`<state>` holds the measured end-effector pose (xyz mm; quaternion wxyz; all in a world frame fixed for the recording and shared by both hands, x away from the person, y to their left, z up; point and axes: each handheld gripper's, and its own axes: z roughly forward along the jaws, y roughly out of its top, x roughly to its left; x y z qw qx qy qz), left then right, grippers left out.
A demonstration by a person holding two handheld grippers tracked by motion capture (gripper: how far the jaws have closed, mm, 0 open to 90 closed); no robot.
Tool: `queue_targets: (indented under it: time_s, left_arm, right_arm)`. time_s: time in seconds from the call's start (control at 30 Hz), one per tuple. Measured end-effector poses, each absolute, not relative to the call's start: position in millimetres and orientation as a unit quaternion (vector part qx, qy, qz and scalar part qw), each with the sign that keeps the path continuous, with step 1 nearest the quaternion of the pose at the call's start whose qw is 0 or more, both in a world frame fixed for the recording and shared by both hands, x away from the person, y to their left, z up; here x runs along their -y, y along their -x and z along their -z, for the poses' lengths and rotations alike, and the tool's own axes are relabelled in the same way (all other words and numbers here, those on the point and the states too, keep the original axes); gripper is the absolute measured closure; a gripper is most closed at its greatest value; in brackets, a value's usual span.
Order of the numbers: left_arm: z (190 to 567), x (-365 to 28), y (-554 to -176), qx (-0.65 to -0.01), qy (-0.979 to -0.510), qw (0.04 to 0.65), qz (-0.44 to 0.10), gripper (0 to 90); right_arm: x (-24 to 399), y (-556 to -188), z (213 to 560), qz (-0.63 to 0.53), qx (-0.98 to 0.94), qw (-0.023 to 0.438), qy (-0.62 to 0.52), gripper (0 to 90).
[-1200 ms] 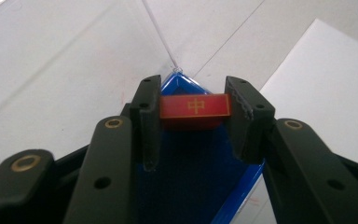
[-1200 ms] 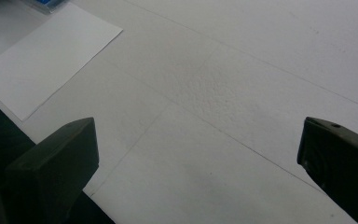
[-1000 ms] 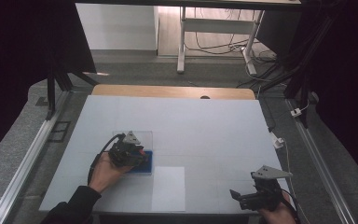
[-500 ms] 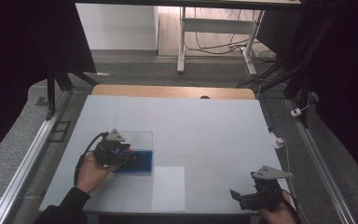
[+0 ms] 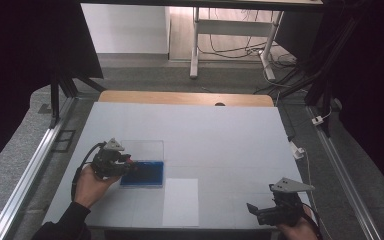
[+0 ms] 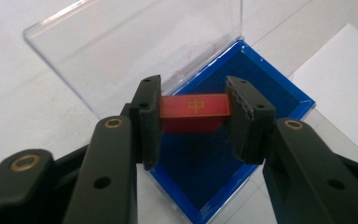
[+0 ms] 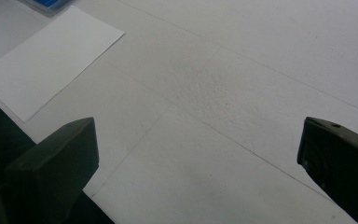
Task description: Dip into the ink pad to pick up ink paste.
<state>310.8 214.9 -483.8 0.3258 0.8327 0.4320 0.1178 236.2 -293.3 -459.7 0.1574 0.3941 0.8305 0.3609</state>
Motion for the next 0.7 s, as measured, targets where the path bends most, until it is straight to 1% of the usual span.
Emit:
queue_targets:
  time_s: [0.5,0.7]
  left_arm:
    - [494.2,-216.3,-315.9,-0.444,-0.837,0.302,-0.105,58.1]
    - [496.3,-210.1,-314.3,-0.435,-0.844,0.289,-0.123,58.2]
  right_arm:
    - [292.4,-236.5,459.9,-0.362,-0.830,0.156,-0.394,0.0]
    - [292.3,-236.6,460.0,-0.362,-0.830,0.156,-0.394,0.0]
